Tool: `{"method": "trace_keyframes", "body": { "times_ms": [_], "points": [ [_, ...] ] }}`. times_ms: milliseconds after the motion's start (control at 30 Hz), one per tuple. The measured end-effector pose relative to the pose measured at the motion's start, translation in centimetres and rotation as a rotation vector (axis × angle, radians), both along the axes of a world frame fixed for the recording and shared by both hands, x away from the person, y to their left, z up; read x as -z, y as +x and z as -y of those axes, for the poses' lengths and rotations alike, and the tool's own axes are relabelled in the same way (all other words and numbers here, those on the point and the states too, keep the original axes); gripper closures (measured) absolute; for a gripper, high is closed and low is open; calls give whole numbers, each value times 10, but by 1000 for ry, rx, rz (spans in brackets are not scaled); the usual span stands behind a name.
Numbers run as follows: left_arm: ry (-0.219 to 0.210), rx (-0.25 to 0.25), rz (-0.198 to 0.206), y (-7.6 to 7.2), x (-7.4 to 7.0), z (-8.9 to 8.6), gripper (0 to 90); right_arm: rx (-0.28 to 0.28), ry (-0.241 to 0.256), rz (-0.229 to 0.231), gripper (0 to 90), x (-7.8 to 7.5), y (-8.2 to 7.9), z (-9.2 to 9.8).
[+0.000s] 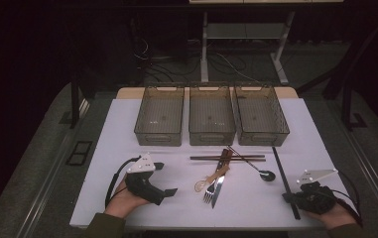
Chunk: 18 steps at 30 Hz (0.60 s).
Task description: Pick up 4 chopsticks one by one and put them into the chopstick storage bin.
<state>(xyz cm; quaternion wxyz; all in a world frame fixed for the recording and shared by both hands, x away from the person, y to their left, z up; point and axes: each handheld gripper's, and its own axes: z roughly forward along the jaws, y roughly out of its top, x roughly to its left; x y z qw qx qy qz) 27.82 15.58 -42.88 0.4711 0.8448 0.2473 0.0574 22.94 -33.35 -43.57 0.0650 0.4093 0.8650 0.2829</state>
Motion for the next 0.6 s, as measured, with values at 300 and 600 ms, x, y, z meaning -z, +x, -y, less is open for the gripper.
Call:
{"method": "trace_keyframes", "body": {
  "times_ms": [300,600],
  "points": [
    [1,1,1,0,0,0,0,22,-19,4,899,-1,0,9],
    [0,1,0,0,0,0,0,46,-28,9,899,-1,2,18]
  ]
}}
